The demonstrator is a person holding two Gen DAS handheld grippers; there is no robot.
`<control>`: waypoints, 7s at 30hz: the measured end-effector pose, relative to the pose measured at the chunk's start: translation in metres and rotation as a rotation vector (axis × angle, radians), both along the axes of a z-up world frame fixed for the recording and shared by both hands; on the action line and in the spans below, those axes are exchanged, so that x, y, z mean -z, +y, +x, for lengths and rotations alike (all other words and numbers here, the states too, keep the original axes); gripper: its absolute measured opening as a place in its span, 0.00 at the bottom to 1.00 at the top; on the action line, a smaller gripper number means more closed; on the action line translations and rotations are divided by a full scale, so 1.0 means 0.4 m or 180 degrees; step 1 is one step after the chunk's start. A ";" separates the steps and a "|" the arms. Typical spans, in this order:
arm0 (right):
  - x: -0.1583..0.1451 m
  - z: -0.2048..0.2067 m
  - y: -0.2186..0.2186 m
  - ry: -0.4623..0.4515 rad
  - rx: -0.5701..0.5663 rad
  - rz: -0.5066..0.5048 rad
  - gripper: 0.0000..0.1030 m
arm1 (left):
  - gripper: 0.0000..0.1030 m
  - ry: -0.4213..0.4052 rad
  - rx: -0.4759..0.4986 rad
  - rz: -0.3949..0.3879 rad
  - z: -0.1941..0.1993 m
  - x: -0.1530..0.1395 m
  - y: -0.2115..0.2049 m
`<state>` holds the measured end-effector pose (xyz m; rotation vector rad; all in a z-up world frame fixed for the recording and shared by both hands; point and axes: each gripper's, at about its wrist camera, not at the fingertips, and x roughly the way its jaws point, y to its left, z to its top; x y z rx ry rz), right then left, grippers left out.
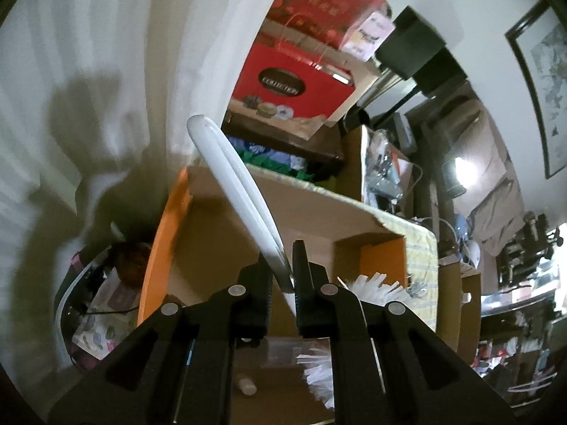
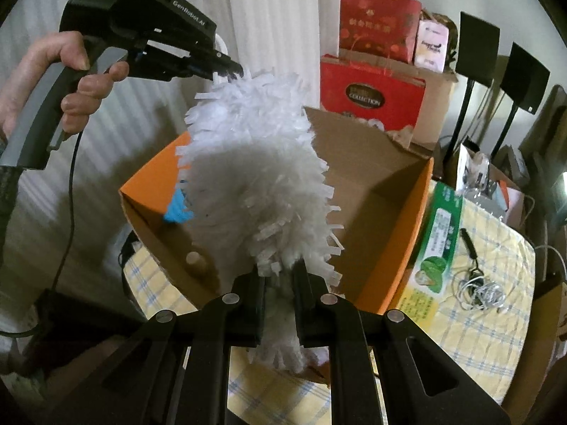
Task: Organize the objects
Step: 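Carry the feather duster into the orange box and open both tools, then withdraw both tools from the orange box back over the table, then move the left tool to the green DARLIE toothpaste box and grasp it, then grasp the toothpaste box with the right tool while the left tool holds it, lower into box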
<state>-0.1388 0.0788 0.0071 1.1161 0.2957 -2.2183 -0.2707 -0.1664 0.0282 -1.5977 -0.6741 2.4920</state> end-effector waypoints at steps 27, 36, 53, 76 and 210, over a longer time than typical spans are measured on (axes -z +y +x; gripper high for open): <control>0.096 -0.074 0.009 -0.0231 0.0271 0.0153 0.27 | 0.45 -0.0305 0.0162 -0.0336 -0.029 0.126 0.022; 0.028 -0.050 0.049 -0.0197 0.0356 -0.0100 0.61 | 0.76 -0.0085 0.0376 -0.0768 0.050 0.086 0.084; -0.048 0.017 0.179 0.0018 0.0804 -0.0177 0.93 | 0.95 0.0305 0.0573 -0.1108 0.246 0.072 0.193; -0.053 0.087 0.328 0.0232 0.1265 -0.0122 0.99 | 1.00 0.0826 0.0745 -0.1192 0.406 0.007 0.366; -0.074 0.296 0.464 -0.0047 0.0794 -0.0940 0.42 | 0.69 0.0699 0.0817 0.1317 0.393 0.092 0.603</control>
